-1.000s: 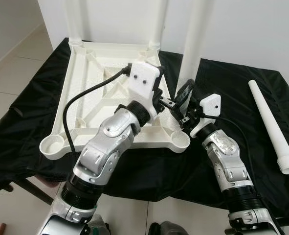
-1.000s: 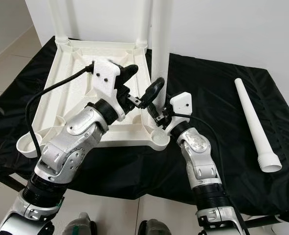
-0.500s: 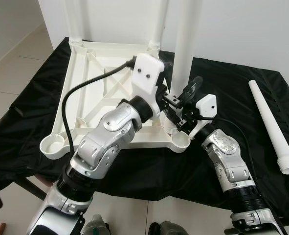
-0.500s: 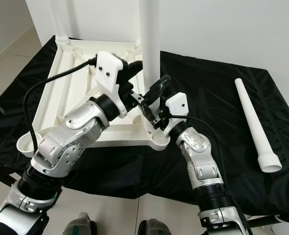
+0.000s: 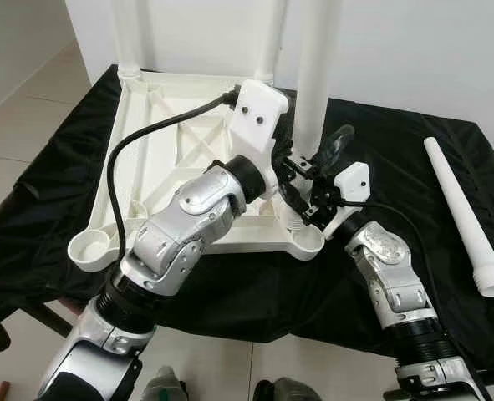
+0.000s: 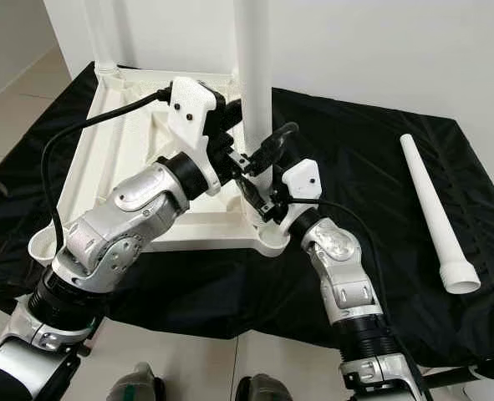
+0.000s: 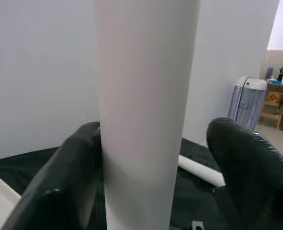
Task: Building children table
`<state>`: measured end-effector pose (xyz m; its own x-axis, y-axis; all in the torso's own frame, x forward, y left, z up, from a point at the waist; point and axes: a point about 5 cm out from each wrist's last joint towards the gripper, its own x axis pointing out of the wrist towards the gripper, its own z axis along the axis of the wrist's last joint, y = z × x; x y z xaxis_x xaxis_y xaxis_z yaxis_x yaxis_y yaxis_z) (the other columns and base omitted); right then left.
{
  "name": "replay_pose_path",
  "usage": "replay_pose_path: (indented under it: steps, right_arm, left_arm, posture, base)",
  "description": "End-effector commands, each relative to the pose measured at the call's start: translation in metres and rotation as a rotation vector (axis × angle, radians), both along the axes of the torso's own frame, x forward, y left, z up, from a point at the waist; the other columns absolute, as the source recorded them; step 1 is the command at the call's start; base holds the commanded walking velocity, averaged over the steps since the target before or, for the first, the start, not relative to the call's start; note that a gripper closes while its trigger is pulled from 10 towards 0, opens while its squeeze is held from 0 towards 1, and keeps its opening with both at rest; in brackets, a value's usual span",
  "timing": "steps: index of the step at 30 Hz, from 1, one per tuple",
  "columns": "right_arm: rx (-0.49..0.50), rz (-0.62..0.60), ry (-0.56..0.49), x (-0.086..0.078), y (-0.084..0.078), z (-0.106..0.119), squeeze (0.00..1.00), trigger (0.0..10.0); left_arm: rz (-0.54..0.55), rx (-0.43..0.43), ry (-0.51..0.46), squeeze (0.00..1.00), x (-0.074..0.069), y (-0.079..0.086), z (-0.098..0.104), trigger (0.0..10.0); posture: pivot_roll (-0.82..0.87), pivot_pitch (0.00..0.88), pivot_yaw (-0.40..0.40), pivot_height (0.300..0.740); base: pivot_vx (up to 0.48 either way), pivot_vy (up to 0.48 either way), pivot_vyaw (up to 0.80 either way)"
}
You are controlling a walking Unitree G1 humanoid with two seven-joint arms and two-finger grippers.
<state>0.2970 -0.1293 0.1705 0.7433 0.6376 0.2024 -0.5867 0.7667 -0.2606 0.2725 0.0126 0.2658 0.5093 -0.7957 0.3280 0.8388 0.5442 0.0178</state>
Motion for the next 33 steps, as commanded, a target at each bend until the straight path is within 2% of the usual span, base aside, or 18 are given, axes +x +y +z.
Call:
replay_pose_path:
  steps: [1, 15, 16, 18, 19, 22, 24, 25, 27, 33]
  right_arm:
    - [-0.025, 0.016, 0.015, -0.002, 0.002, -0.003, 0.0, 10.0]
    - [-0.014, 0.009, 0.0, -0.002, 0.002, 0.0, 0.0, 10.0]
    - [0.005, 0.002, 0.005, 0.0, 0.0, 0.001, 0.07, 10.0]
    - [0.011, 0.001, 0.007, 0.0, 0.0, 0.002, 0.07, 10.0]
    - [0.022, -0.004, 0.003, 0.0, 0.0, 0.003, 1.0, 10.0]
    - [0.034, -0.086, -0.037, 0.004, -0.004, 0.01, 1.0, 10.0]
    - [0.036, -0.097, -0.04, 0.005, -0.004, 0.011, 1.0, 10.0]
    - [0.049, -0.133, -0.045, 0.006, -0.002, 0.012, 0.0, 10.0]
    - [0.066, -0.179, -0.05, 0.007, 0.0, 0.013, 0.0, 10.0]
    - [0.065, -0.241, -0.053, 0.008, 0.007, 0.012, 0.0, 10.0]
  left_arm:
    - [-0.359, 0.056, -0.116, 0.0, -0.017, -0.009, 0.005, 0.0]
    - [-0.367, 0.041, -0.123, 0.0, -0.019, -0.008, 0.01, 0.0]
    - [-0.337, 0.053, -0.142, 0.0, -0.018, -0.008, 0.013, 1.8]
    - [-0.325, 0.058, -0.148, 0.0, -0.018, -0.008, 0.013, 1.8]
    - [-0.308, 0.061, -0.157, 0.0, -0.017, -0.009, 0.015, 10.0]
    - [-0.209, 0.04, -0.212, 0.0, -0.014, -0.008, 0.026, 10.0]
    - [-0.196, 0.035, -0.217, 0.0, -0.013, -0.008, 0.027, 10.0]
    - [-0.16, 0.02, -0.223, 0.0, -0.01, -0.007, 0.031, 10.0]
    - [-0.114, 0.001, -0.231, 0.0, -0.007, -0.006, 0.036, 10.0]
    - [-0.077, -0.007, -0.238, 0.0, -0.006, -0.006, 0.038, 10.0]
  posture:
    - [0.04, 0.0, -0.07, 0.74]
    - [0.05, 0.0, -0.073, 0.74]
    - [0.05, 0.0, -0.074, 0.74]
    - [0.05, 0.0, -0.074, 0.74]
    - [0.05, 0.0, -0.074, 0.74]
    - [0.05, 0.0, -0.075, 0.74]
    - [0.05, 0.0, -0.075, 0.74]
    - [0.05, 0.0, -0.076, 0.74]
    - [0.05, 0.0, -0.076, 0.74]
    - [0.05, 0.0, -0.078, 0.74]
  base:
    - [0.0, 0.0, 0.0]
    - [0.0, 0.0, 0.0]
    - [0.0, 0.0, 0.0]
    - [0.0, 0.0, 0.0]
    - [0.0, 0.0, 0.0]
    - [0.0, 0.0, 0.0]
    - [0.0, 0.0, 0.0]
    - [0.0, 0.0, 0.0]
    - [0.0, 0.0, 0.0]
    - [0.0, 0.0, 0.0]
